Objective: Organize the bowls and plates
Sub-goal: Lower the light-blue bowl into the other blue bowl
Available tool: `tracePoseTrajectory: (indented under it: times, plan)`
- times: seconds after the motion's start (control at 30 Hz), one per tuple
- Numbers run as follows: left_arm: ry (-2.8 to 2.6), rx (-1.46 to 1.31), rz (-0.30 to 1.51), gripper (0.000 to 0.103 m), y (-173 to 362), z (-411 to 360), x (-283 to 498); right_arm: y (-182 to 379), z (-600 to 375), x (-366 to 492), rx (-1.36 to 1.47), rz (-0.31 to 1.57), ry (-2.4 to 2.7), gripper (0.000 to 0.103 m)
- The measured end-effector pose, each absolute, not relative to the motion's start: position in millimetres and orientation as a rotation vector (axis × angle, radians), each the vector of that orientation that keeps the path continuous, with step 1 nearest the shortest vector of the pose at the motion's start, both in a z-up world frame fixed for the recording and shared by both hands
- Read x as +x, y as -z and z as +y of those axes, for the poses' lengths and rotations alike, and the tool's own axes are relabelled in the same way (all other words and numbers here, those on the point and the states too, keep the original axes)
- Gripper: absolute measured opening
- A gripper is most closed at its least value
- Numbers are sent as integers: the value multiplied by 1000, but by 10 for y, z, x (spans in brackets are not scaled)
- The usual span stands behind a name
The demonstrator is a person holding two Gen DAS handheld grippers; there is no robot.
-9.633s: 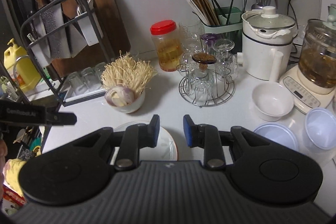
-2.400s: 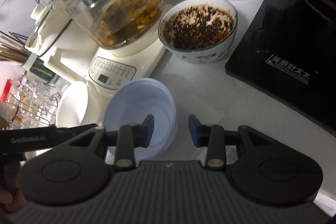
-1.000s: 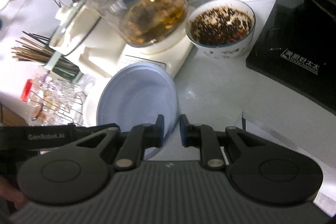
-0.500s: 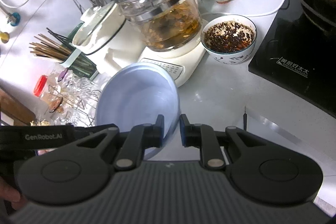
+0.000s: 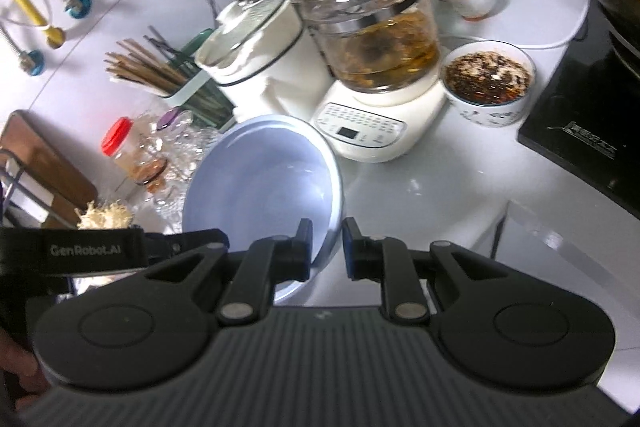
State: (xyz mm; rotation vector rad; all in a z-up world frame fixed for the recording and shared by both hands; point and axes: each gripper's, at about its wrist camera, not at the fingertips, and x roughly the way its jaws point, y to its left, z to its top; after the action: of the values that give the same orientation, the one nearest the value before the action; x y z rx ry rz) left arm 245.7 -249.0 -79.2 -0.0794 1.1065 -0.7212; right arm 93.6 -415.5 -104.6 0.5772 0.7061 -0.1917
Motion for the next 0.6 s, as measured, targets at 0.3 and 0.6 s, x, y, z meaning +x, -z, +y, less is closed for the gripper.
tracePoseTrajectory:
  times: [0.3, 0.6]
  plan:
    - [606, -144, 1085, 16, 756, -1990, 2425, 1004, -3843, 1144, 532, 724, 72, 19]
    - [509, -196, 1081, 16, 807, -1610, 2511, 1029, -3550, 1413, 496, 760, -21, 19]
